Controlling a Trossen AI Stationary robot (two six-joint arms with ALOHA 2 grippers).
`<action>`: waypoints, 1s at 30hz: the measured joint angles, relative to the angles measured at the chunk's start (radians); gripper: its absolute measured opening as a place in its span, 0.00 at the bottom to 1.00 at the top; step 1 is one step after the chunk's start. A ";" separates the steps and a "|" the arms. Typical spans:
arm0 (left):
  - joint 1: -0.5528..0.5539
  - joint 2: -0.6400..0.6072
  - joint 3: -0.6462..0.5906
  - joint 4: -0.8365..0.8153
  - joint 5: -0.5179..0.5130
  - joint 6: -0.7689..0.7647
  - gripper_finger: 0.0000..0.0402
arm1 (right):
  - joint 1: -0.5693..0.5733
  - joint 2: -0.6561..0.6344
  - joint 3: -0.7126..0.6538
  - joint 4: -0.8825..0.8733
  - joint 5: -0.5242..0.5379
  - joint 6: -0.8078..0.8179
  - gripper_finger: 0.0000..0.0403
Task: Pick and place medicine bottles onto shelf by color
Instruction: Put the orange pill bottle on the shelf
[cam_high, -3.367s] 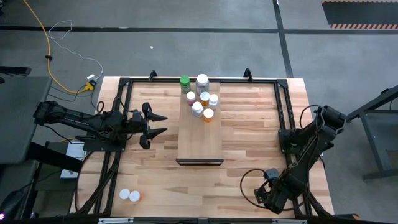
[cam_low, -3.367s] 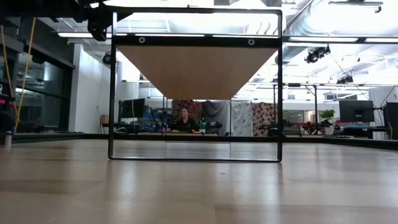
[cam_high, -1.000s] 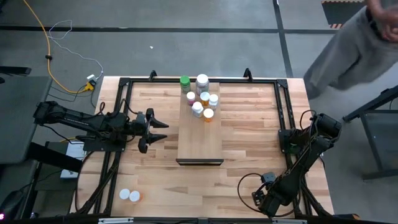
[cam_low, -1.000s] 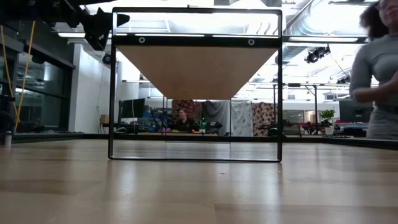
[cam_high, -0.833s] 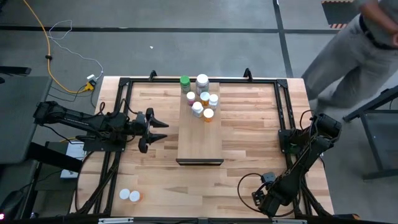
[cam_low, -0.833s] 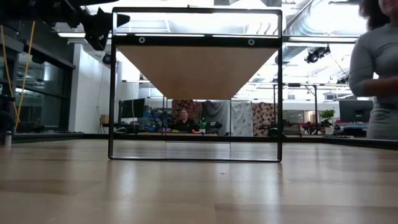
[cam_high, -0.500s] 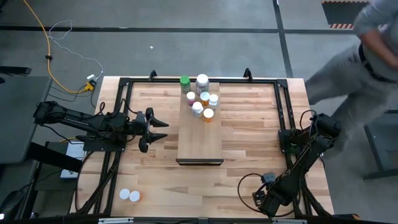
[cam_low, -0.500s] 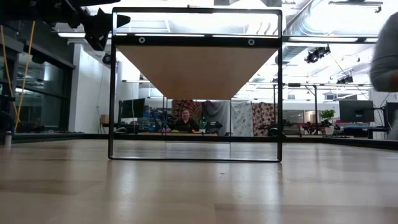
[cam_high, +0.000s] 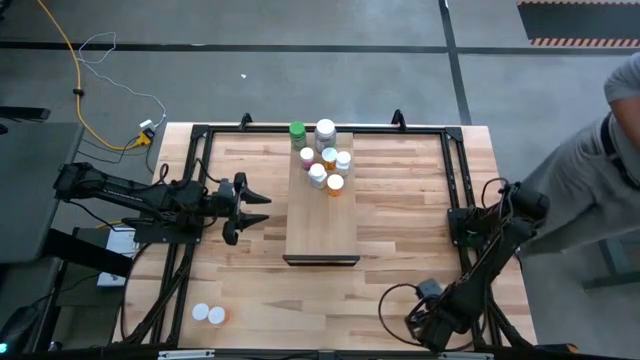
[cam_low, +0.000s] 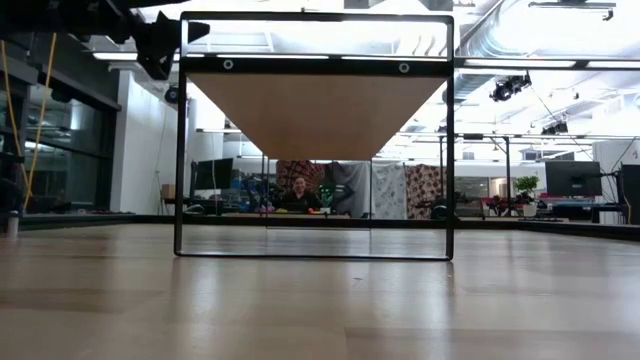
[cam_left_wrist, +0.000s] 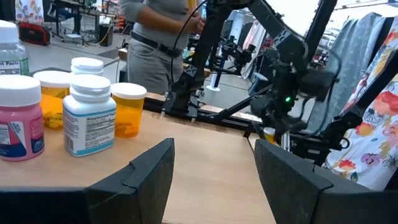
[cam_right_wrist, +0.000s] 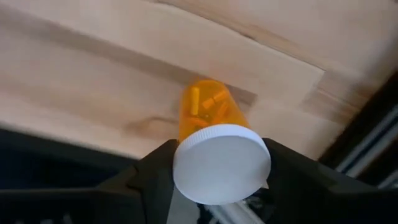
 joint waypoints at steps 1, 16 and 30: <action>0.000 -0.001 0.000 0.000 0.000 0.009 0.53 | 0.000 -0.004 0.023 -0.017 0.029 -0.017 0.54; 0.000 -0.005 0.000 -0.001 0.000 0.083 0.53 | -0.032 -0.030 0.549 -0.526 0.632 -0.373 0.52; 0.000 -0.005 0.000 0.019 0.001 0.083 0.53 | -0.471 -0.029 0.757 -0.502 0.680 -1.128 0.54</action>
